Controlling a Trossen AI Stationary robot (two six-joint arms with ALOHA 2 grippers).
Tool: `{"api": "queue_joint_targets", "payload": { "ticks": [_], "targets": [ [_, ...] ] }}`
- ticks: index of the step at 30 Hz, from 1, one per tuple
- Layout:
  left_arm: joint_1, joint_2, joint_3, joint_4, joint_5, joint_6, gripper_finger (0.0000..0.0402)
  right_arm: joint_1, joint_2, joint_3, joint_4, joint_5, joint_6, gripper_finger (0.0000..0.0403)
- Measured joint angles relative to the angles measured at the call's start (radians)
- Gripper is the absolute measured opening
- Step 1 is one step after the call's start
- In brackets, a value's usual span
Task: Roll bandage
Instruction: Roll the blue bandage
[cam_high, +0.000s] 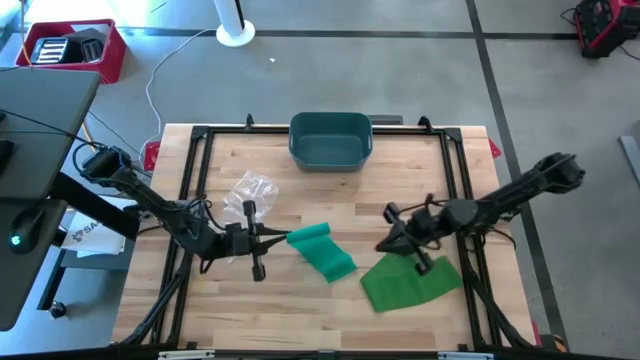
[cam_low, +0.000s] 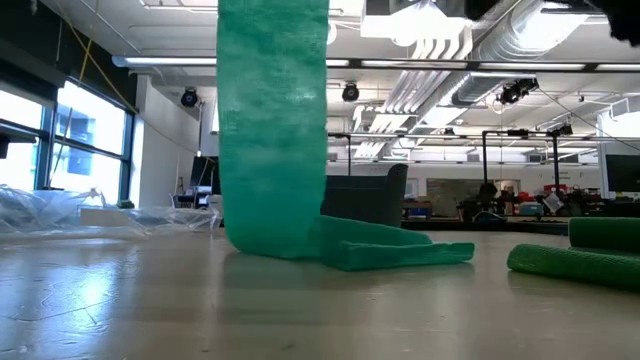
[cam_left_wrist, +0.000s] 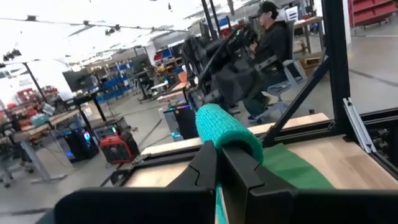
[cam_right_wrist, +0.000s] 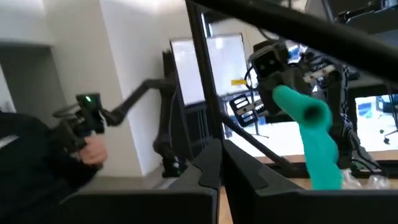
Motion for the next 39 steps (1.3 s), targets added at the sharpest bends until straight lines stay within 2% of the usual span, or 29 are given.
{"api": "queue_joint_targets", "payload": {
  "ticks": [6,11,19,22,25,28,32,36,39],
  "targets": [
    [0.002,0.0,-0.026,0.005,0.001,-0.028,0.0,-0.001,0.089,0.25,-0.305,-0.011,-0.149,0.0007],
    [0.002,0.0,-0.029,0.006,0.004,-0.038,0.0,-0.001,0.127,0.443,-0.578,0.05,-0.201,0.002],
    [0.002,0.0,-0.029,0.003,0.021,-0.039,0.0,-0.017,0.171,0.661,-1.04,0.204,-0.13,0.0095],
    [0.0,0.0,-0.034,0.004,0.04,-0.04,0.0,-0.026,0.171,0.67,-1.104,0.25,-0.148,0.0115],
    [0.005,0.0,-0.057,0.025,0.124,-0.038,0.0001,-0.025,0.173,0.615,-1.039,0.267,-0.201,0.012],
    [0.02,0.0,-0.114,0.141,0.212,-0.039,0.0001,-0.015,0.179,0.488,-0.812,0.265,-0.242,0.0121],
    [0.027,0.0,-0.217,0.346,0.256,-0.042,0.0001,0.002,0.179,0.354,-0.474,0.273,-0.257,0.0122],
    [0.037,0.0,-0.294,0.499,0.335,-0.049,0.0001,0.003,0.204,0.319,-0.311,0.257,-0.275,0.0122],
    [0.05,0.0,-0.314,0.529,0.368,-0.059,0.0001,0.003,0.25,0.356,-0.303,0.272,-0.289,0.0122]
  ]
}}
